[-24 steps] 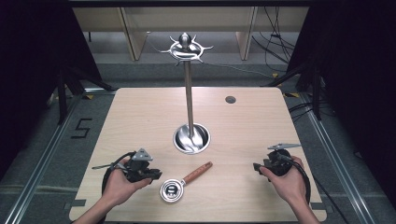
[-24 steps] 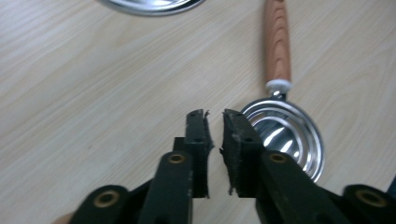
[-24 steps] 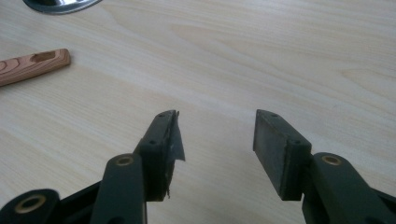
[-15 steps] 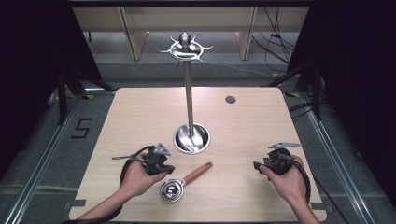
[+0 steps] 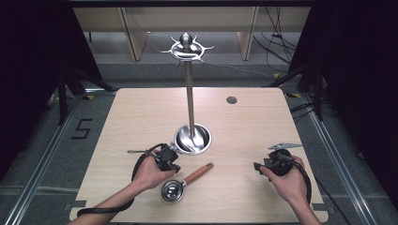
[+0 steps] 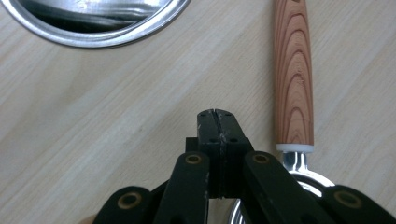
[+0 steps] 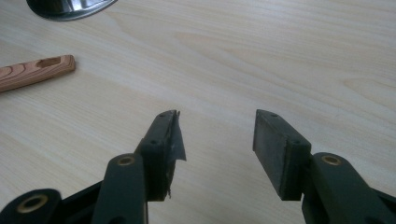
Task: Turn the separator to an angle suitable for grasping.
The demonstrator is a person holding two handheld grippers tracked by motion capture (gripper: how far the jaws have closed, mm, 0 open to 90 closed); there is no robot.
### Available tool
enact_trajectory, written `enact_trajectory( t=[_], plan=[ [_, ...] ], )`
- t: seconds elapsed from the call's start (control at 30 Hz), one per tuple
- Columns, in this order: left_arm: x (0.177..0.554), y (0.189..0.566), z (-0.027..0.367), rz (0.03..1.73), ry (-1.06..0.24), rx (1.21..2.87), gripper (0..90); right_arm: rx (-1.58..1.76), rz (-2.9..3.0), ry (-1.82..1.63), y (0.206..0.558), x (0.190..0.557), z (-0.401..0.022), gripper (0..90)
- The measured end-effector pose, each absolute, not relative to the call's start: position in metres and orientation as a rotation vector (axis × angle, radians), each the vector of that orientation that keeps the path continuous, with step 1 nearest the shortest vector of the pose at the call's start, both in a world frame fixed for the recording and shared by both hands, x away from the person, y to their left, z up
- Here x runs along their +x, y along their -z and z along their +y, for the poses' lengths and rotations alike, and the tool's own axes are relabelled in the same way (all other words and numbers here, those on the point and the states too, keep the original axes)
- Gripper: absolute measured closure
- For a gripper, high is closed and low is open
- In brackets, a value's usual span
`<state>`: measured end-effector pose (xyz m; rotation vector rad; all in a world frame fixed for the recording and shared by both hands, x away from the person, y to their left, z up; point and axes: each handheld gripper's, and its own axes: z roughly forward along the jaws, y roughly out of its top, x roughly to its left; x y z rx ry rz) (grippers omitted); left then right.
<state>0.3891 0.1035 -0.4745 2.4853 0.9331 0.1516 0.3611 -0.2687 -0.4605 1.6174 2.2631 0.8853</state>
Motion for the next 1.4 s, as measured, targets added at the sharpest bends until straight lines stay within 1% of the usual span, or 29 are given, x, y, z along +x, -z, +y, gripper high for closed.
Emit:
enact_trajectory(
  t=[0.03,0.07,0.13,0.2,0.27,0.37,0.4,0.53,0.67,0.73,0.83,1.0,1.1,1.23,1.3,1.37,1.4],
  plan=[
    [0.388,0.475,0.101,0.940,-0.141,2.476,89.2,1.618,2.269,-0.894,0.461,0.362,-0.269,50.8],
    [0.390,0.475,0.100,0.914,-0.167,2.513,89.2,1.611,2.314,-0.937,0.461,0.363,-0.271,50.7],
    [0.389,0.476,0.100,0.905,-0.181,2.533,89.2,1.612,2.314,-0.940,0.461,0.363,-0.270,50.7],
    [0.390,0.481,0.107,0.936,-0.178,2.540,89.2,1.619,2.299,-0.929,0.461,0.362,-0.270,50.7],
    [0.389,0.482,0.116,0.913,-0.186,2.604,89.2,1.609,2.316,-0.924,0.461,0.361,-0.272,50.6],
    [0.384,0.484,0.121,0.925,-0.171,2.605,89.2,1.615,2.305,-0.935,0.461,0.361,-0.272,50.6],
    [0.380,0.485,0.125,0.929,-0.152,2.602,89.2,1.554,2.295,-0.928,0.462,0.364,-0.273,50.5],
    [0.373,0.484,0.130,0.918,-0.134,2.601,89.2,1.632,2.278,-0.861,0.458,0.360,-0.269,50.4],
    [0.364,0.483,0.134,0.889,-0.093,2.621,89.2,1.666,2.250,-0.900,0.460,0.360,-0.266,50.3],
    [0.362,0.483,0.133,0.896,-0.078,2.614,89.2,1.656,2.296,-0.944,0.461,0.361,-0.267,50.2],
    [0.358,0.481,0.128,0.860,-0.062,2.627,89.2,1.658,2.293,-0.937,0.460,0.361,-0.267,50.1],
    [0.349,0.482,0.109,0.789,-0.024,2.649,89.1,1.669,2.300,-0.938,0.460,0.361,-0.266,50.0],
    [0.348,0.481,0.103,0.771,-0.029,2.645,89.1,1.662,2.294,-0.939,0.460,0.361,-0.267,50.1],
    [0.348,0.477,0.095,0.750,0.007,2.632,89.0,1.664,2.289,-0.943,0.459,0.360,-0.268,50.1],
    [0.348,0.475,0.092,0.748,0.002,2.621,86.0,1.604,2.287,-0.963,0.461,0.362,-0.270,50.1],
    [0.349,0.470,0.091,0.764,-0.019,2.602,81.3,1.582,2.272,-0.896,0.460,0.362,-0.272,50.1],
    [0.349,0.467,0.087,0.822,-0.039,2.511,77.4,1.590,2.323,-0.900,0.458,0.362,-0.275,50.1]
  ],
)
